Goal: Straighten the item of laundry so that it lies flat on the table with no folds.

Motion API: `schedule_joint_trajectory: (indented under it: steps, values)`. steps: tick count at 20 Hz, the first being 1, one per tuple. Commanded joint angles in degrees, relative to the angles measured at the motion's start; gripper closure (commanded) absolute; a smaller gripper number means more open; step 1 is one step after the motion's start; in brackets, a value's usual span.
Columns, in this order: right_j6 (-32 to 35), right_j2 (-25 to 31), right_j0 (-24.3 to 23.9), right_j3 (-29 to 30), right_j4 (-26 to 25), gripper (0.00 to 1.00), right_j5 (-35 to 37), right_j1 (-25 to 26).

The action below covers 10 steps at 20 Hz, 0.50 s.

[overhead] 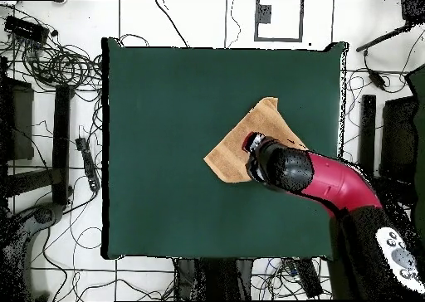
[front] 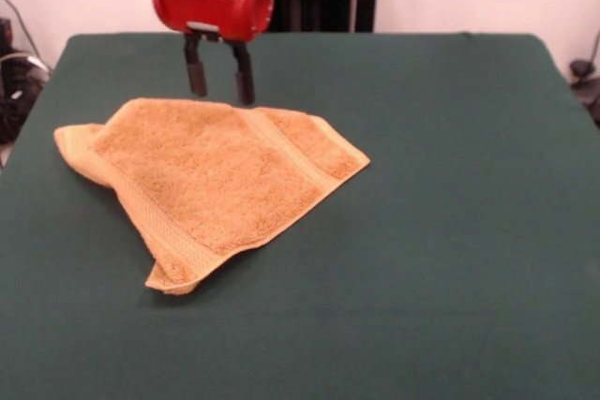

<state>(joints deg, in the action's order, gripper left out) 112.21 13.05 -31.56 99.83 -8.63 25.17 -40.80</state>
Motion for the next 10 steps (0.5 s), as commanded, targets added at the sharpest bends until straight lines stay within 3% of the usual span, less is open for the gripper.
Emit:
schedule_joint_trajectory:
  steps: [1,4,10]
  values:
    - [15.0,-2.99,5.0,2.21,5.03,0.0,-1.96,0.45]
    - [16.75,-4.34,7.31,1.97,6.94,0.0,-2.65,-1.08]
    - [13.17,-6.37,9.34,-3.72,9.31,0.0,6.13,-3.24]
